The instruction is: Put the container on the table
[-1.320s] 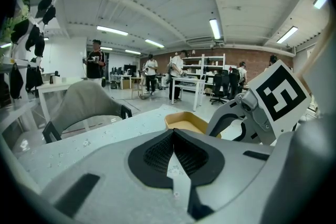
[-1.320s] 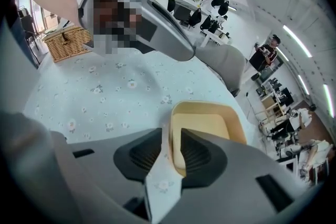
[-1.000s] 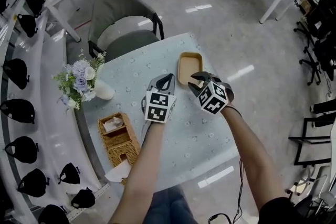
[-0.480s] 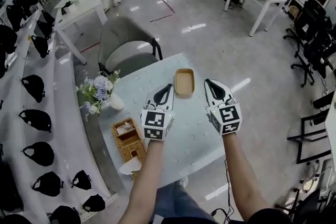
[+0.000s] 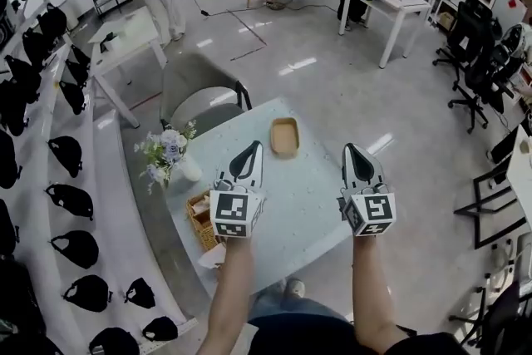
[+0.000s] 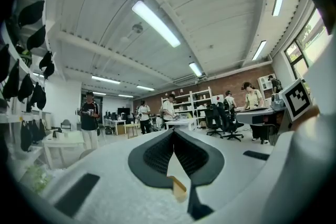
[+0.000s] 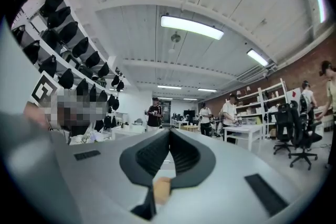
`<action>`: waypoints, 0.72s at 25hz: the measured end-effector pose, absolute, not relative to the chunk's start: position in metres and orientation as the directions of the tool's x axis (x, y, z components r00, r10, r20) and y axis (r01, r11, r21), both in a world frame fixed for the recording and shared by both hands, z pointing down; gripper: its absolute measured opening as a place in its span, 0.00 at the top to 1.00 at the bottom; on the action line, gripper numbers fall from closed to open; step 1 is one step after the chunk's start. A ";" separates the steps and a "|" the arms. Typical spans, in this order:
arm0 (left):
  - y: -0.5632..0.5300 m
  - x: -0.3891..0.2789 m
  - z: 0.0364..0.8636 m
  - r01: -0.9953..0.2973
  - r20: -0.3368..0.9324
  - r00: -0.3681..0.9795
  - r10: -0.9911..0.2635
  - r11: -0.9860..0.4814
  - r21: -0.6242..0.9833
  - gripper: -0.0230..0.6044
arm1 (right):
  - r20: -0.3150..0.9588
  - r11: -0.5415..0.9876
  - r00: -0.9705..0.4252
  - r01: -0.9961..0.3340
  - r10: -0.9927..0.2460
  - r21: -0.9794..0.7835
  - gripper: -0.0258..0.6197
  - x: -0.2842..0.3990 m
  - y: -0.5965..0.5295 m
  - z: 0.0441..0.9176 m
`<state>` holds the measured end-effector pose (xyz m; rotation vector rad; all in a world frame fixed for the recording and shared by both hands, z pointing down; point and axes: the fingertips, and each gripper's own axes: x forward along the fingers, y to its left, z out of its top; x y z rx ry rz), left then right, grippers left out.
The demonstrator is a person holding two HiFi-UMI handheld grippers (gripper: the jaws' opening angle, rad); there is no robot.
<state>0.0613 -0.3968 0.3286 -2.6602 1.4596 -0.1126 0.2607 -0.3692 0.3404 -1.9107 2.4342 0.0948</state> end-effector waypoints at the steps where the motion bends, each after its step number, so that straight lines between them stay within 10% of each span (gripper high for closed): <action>1: -0.392 0.058 0.325 -0.838 0.009 0.532 -0.847 -0.528 -0.135 0.95 | -0.079 0.226 -0.226 -0.974 -0.971 0.013 0.96 0.264 -0.361 0.340; 18: -0.359 0.041 0.360 -0.854 0.041 0.509 -0.860 -0.510 -0.103 0.95 | -0.045 0.173 -0.174 -0.985 -0.984 0.008 0.96 0.283 -0.304 0.360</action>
